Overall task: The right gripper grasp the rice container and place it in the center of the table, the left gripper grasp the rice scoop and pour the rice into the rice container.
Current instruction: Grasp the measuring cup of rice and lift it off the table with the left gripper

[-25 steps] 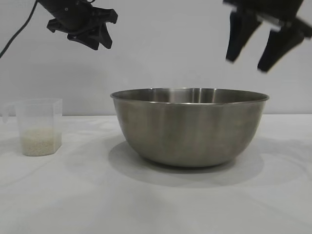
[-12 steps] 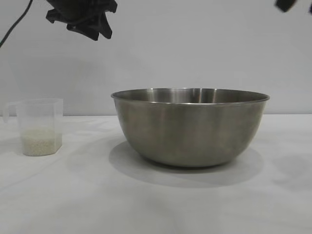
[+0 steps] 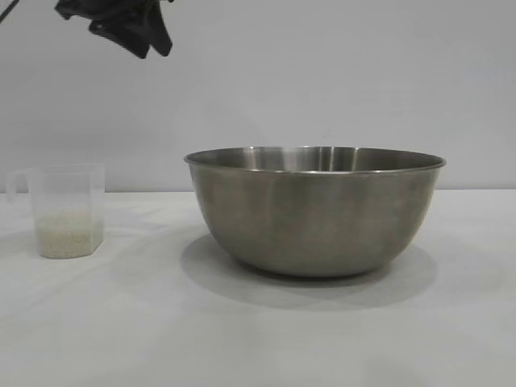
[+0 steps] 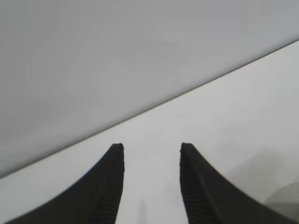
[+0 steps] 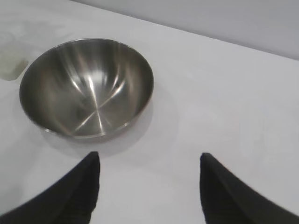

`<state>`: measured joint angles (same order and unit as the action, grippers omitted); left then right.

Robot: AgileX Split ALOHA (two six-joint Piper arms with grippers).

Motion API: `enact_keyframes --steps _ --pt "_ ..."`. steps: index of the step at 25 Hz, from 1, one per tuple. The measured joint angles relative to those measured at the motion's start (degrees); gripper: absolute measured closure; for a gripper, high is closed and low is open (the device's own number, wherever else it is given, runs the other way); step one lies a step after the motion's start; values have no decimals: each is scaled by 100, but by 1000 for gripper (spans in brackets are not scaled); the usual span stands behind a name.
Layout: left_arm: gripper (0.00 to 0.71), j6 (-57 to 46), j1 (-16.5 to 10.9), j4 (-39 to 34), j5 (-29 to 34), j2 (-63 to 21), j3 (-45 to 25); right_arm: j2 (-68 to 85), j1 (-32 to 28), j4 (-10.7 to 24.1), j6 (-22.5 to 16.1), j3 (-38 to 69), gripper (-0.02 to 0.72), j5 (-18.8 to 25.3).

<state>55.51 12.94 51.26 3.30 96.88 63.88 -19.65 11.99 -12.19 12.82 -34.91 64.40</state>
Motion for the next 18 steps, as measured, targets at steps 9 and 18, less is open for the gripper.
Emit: enact_keyframes --steps 9,18 --pt "472 -353 -122 1017 -830 -1113 -1357 869 0 82 -407 0 272 838" --pt "472 -2283 -122 -403 -1156 -1268 -2279 1363 0 132 -527 403 272 899"
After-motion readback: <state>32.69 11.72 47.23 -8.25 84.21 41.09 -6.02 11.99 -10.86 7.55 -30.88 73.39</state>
